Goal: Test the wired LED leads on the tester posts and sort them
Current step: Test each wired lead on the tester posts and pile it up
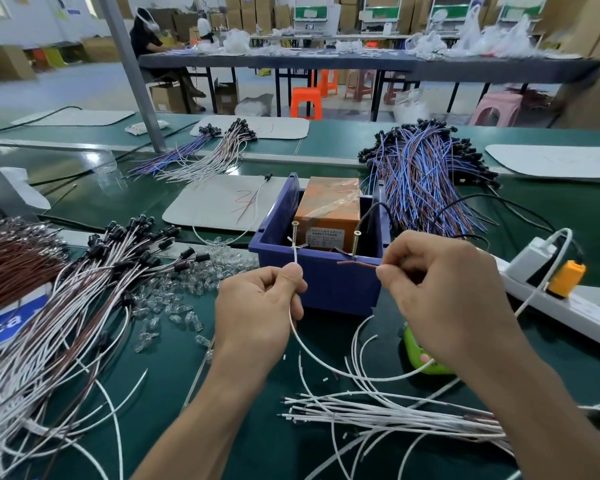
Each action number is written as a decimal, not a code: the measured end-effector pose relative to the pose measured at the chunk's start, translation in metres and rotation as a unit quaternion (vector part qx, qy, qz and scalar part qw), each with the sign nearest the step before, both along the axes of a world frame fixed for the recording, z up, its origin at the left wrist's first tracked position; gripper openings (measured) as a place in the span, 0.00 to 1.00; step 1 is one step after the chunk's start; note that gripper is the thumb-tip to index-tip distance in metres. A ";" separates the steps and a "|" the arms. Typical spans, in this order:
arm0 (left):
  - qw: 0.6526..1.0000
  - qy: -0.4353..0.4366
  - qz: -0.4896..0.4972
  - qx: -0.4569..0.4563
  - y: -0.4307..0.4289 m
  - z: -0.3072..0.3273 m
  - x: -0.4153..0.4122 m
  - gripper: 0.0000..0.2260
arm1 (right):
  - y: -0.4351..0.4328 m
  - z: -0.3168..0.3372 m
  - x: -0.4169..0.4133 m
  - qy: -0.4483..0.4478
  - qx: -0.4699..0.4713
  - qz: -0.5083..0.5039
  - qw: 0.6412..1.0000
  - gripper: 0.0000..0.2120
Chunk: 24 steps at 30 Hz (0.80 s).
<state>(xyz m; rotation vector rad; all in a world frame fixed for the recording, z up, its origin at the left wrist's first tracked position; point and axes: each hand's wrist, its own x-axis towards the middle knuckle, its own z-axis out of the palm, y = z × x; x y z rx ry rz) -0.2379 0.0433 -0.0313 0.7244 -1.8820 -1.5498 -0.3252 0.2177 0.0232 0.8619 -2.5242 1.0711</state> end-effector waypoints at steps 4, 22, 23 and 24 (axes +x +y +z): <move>1.000 0.000 -0.005 0.001 0.001 0.000 -0.001 0.15 | -0.001 0.000 -0.001 0.003 -0.002 -0.007 1.000 0.10; 1.000 0.008 -0.016 0.022 0.000 0.001 -0.003 0.15 | -0.005 -0.012 -0.004 0.031 -0.024 -0.023 0.999 0.06; 1.000 0.009 -0.016 0.022 0.000 0.001 -0.003 0.15 | -0.005 -0.012 -0.004 0.031 -0.023 -0.023 0.999 0.06; 1.000 0.010 -0.016 0.024 0.000 0.001 -0.003 0.15 | -0.006 -0.013 -0.004 0.033 -0.023 -0.023 0.999 0.06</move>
